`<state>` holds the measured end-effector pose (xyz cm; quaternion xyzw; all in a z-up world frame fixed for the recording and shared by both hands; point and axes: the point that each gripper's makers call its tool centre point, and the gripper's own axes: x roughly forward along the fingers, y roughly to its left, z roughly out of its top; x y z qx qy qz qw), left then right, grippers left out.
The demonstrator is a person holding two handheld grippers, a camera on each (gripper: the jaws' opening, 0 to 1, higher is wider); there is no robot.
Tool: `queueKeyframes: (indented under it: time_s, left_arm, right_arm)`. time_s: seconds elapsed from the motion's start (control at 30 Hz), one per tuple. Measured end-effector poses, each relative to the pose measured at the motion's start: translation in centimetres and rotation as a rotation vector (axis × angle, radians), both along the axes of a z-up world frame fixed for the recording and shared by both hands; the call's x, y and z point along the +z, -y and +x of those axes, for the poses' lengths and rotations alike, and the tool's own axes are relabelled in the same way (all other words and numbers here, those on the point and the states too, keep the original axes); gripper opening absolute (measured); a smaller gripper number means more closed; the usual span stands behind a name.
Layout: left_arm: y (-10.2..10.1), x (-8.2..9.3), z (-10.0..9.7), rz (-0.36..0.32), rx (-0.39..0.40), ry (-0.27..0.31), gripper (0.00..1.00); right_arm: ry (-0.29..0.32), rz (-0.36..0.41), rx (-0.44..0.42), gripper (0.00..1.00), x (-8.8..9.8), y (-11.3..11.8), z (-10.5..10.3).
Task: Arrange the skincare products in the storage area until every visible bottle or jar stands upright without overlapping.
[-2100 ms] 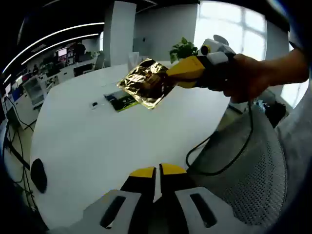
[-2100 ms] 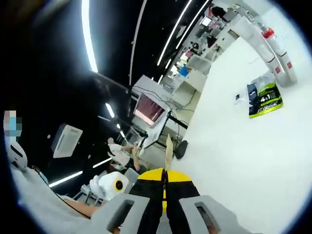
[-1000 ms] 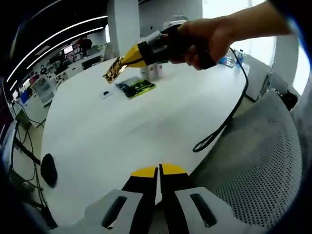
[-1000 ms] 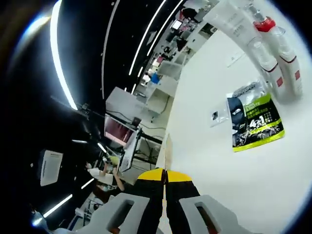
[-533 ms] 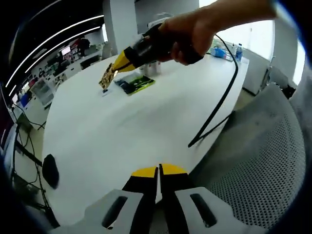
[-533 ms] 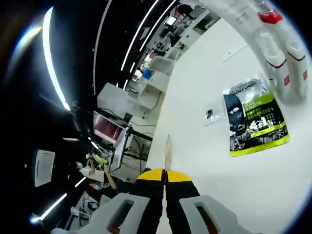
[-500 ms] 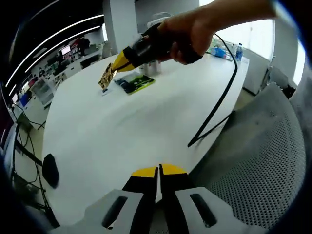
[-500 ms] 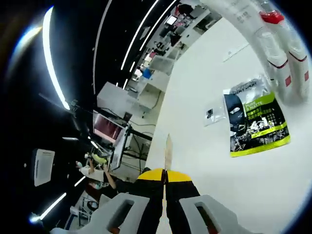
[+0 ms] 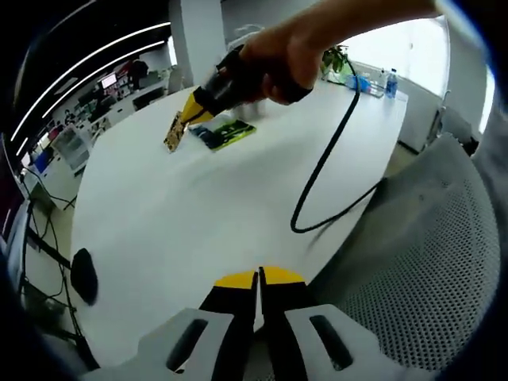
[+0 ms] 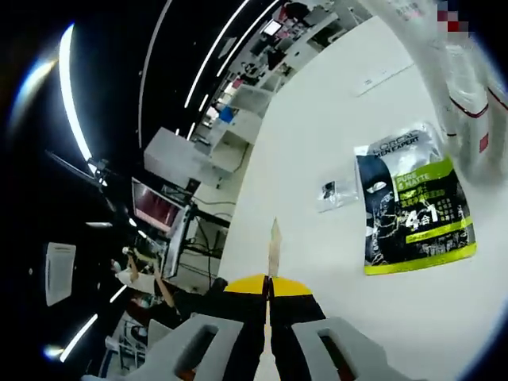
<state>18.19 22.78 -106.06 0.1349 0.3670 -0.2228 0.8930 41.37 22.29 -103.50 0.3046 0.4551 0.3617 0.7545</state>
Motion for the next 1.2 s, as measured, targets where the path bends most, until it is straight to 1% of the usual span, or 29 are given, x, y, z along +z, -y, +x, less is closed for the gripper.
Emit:
queueKeyframes:
  time_s: [0.03, 0.13, 0.3, 0.43, 0.53, 0.6, 0.67, 0.73, 0.87, 0.9, 0.97, 1.0, 1.13, 1.17, 1.2]
  left_arm:
    - [0.1, 0.1, 0.0, -0.005, -0.005, 0.005, 0.0]
    - [0.0, -0.3, -0.1, 0.009, -0.009, -0.01, 0.0]
    - [-0.2, -0.7, -0.2, 0.016, -0.002, -0.026, 0.0]
    - [0.0, -1.2, -0.6, 0.032, -0.028, -0.053, 0.0]
    - [0.0, -1.3, -0.7, 0.031, -0.025, -0.059, 0.0]
    - [-0.1, -1.3, -0.7, 0.028, -0.021, -0.063, 0.0]
    - [0.2, -1.2, -0.7, 0.012, -0.028, -0.058, 0.0]
    - [0.3, -1.2, -0.7, 0.011, -0.031, -0.055, 0.0]
    - [0.2, -1.3, -0.7, 0.014, -0.026, -0.061, 0.0]
    - [0.2, -1.4, -0.7, 0.015, -0.027, -0.061, 0.0]
    - [0.1, -1.5, -0.8, 0.016, -0.023, -0.07, 0.0]
    - [0.1, -1.5, -0.8, 0.016, -0.022, -0.07, 0.0]
    - [0.1, -1.6, -0.9, 0.02, -0.023, -0.073, 0.0]
    - [0.1, -1.6, -0.9, 0.02, -0.024, -0.073, 0.0]
    - [0.2, -1.6, -0.9, 0.021, -0.026, -0.072, 0.0]
  right_arm:
    - [0.002, -0.016, 0.008, 0.0, -0.4, 0.0, 0.2]
    - [-0.008, -0.024, -0.004, 0.0, -0.8, -0.1, 0.4]
    - [-0.03, -0.016, -0.033, 0.0, -0.9, -0.2, 0.6]
    - [-0.052, -0.041, -0.032, 0.0, -1.9, -0.3, 0.5]
    - [-0.072, -0.054, -0.044, 0.0, -2.6, -0.2, 0.7]
    - [-0.075, -0.063, -0.057, 0.0, -2.9, -0.1, 1.2]
    - [-0.08, -0.071, -0.062, 0.0, -3.1, 0.0, 1.4]
    - [-0.09, -0.096, -0.061, 0.0, -3.6, 0.1, 1.6]
    - [-0.098, -0.119, -0.059, 0.0, -4.1, 0.0, 1.7]
    - [-0.107, -0.122, -0.061, 0.0, -4.2, -0.1, 1.7]
    - [-0.116, -0.154, -0.062, 0.0, -4.8, 0.1, 1.7]
    - [-0.123, -0.155, -0.061, 0.0, -5.0, 0.0, 1.6]
    - [-0.151, -0.149, -0.108, 0.0, -5.2, 0.1, 1.6]
    - [-0.181, -0.13, -0.146, 0.0, -5.3, 0.1, 1.6]
    - [-0.19, -0.131, -0.151, 0.0, -5.6, 0.3, 1.5]
